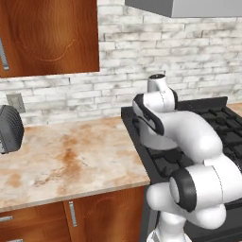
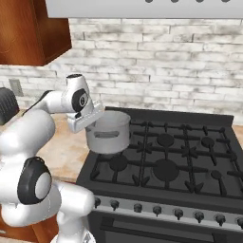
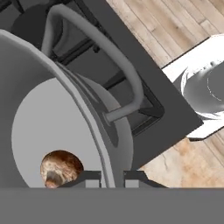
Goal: Turn on the sink faucet. Then move the mushroom from the counter to the sink. Turn off the sink. Move the vegetable from the sink to the pot next to the stove. Finally move the pot to the front center burner.
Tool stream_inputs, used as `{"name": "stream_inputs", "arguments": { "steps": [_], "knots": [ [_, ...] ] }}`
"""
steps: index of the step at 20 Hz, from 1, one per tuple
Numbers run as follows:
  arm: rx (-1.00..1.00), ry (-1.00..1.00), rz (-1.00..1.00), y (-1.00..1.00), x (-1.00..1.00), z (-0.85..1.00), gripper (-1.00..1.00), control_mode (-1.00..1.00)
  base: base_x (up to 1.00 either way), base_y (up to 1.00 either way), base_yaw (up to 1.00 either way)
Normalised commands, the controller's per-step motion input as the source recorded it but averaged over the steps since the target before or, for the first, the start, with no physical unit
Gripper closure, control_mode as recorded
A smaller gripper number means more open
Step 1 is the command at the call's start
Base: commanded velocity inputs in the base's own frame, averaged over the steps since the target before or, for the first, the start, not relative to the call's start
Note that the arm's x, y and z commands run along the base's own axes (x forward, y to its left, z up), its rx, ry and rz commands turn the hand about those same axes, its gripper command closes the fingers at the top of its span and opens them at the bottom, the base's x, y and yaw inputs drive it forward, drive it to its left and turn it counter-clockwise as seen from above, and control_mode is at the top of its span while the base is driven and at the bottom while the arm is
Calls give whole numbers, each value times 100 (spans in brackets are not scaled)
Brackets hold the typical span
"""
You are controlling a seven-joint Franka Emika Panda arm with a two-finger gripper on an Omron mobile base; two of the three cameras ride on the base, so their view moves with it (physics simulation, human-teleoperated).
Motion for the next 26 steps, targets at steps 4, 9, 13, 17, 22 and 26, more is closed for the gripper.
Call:
{"name": "stream_inputs", "arguments": {
  "steps": [4, 9, 13, 17, 22, 26],
  "knots": [
    [0, -21, -25, -86, -9, 25, 100, -100, 0, 0, 0],
    [2, -8, -26, -100, -1, 24, 100, -100, 0, 0, 0],
    [4, 0, -27, -100, 0, 8, 100, -100, 0, 0, 0],
    [6, 0, -20, -93, 0, -2, 100, -100, 0, 0, 0],
    [8, 0, -7, -73, 0, -16, 100, -100, 0, 0, 0],
    [8, 0, -3, -59, 5, -27, 100, -100, 0, 0, 0]
  ]
}}
